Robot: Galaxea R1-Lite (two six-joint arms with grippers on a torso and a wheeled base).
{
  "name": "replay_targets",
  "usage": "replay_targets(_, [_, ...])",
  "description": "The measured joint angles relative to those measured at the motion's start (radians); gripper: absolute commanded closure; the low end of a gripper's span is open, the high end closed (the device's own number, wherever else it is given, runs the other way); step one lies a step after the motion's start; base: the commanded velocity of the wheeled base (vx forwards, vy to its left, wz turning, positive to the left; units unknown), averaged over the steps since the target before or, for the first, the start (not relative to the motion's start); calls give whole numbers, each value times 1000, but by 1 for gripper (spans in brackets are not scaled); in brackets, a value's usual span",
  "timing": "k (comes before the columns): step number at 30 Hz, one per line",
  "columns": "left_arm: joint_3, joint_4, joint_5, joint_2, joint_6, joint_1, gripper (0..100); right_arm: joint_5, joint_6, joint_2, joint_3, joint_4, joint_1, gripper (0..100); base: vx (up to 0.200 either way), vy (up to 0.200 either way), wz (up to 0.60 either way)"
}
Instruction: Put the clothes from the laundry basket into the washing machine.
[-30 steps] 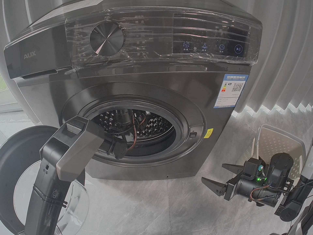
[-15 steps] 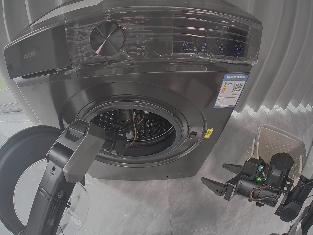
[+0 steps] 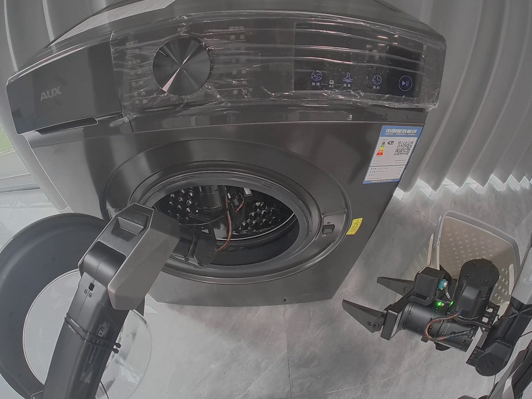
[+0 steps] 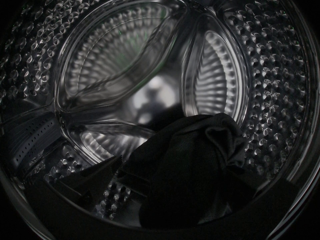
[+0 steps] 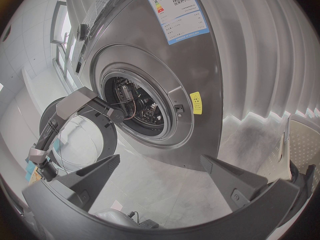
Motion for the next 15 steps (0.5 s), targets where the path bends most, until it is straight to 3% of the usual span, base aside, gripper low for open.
replay_targets(6, [124,-2,1,-41,1,-6,0,0,0,0,0,0,0,0,0,0,0])
replay_targets(15, [522,-67,-1,-181,7,-26,0,0,-1,-4,1,1,0,0,0,0,0])
